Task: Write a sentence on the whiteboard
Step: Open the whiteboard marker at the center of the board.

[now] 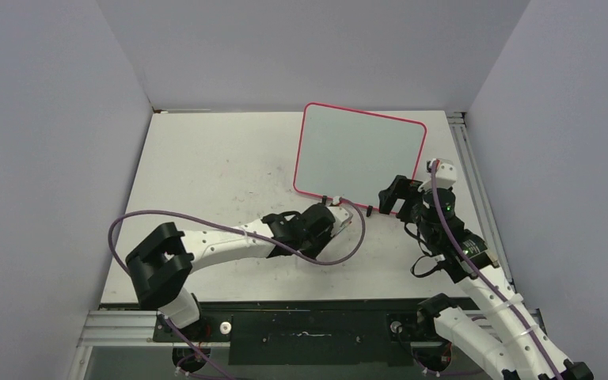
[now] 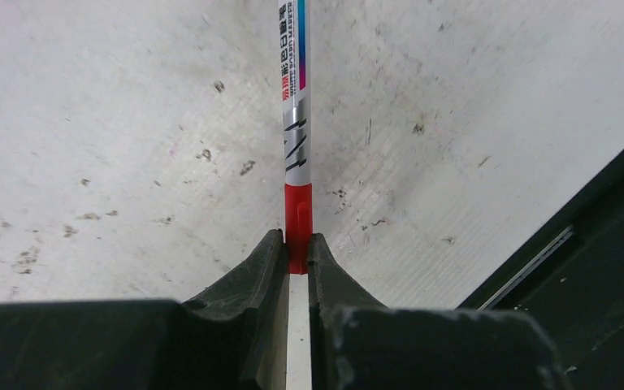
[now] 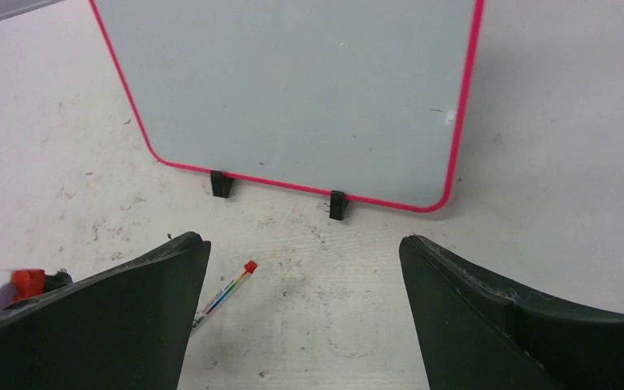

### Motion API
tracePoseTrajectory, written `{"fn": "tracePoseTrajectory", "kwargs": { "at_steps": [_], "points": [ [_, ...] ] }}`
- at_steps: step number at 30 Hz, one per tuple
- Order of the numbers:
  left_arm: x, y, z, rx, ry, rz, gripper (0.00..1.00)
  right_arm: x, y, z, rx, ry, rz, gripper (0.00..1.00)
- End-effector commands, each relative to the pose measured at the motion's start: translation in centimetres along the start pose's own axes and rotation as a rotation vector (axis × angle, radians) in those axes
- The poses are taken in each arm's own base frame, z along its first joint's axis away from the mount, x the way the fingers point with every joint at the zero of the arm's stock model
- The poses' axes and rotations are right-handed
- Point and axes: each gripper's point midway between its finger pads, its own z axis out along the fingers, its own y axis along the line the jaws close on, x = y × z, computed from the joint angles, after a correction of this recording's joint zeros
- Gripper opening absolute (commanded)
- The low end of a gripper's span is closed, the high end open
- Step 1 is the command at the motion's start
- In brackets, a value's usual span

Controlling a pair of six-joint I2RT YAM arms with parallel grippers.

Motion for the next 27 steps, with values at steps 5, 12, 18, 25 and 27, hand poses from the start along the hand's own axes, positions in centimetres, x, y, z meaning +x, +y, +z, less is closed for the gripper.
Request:
{"fn": "tracePoseTrajectory", "kwargs": {
  "at_steps": [5, 12, 18, 25, 27],
  "points": [
    [-6.8, 1.5, -6.6, 0.094, -0.261, 0.013, 0.00, -3.8, 6.1, -2.5, -0.268, 0.033, -0.002, 0.90],
    [-7.9, 1.9, -11.0, 0.197, -0.411, 0.116, 0.00, -3.6, 7.8, -1.6, -0.396, 0.186, -0.075, 0.90],
    [-8.2, 2.2, -13.4, 0.284, -0.512, 0.143, 0.00, -3.2, 9.4, -2.8, -0.660, 0.273, -0.056, 0.90],
    [-7.7, 1.0, -13.8, 0.370, -0.526, 0.172, 0.00, 0.3, 10.9, -3.4, -0.862, 0.387, 0.018, 0.90],
    [-7.5, 0.6, -13.7, 0.395, -0.514, 0.179, 0.00, 1.0, 11.6, -3.9, -0.938, 0.421, 0.043, 0.90]
  ]
}}
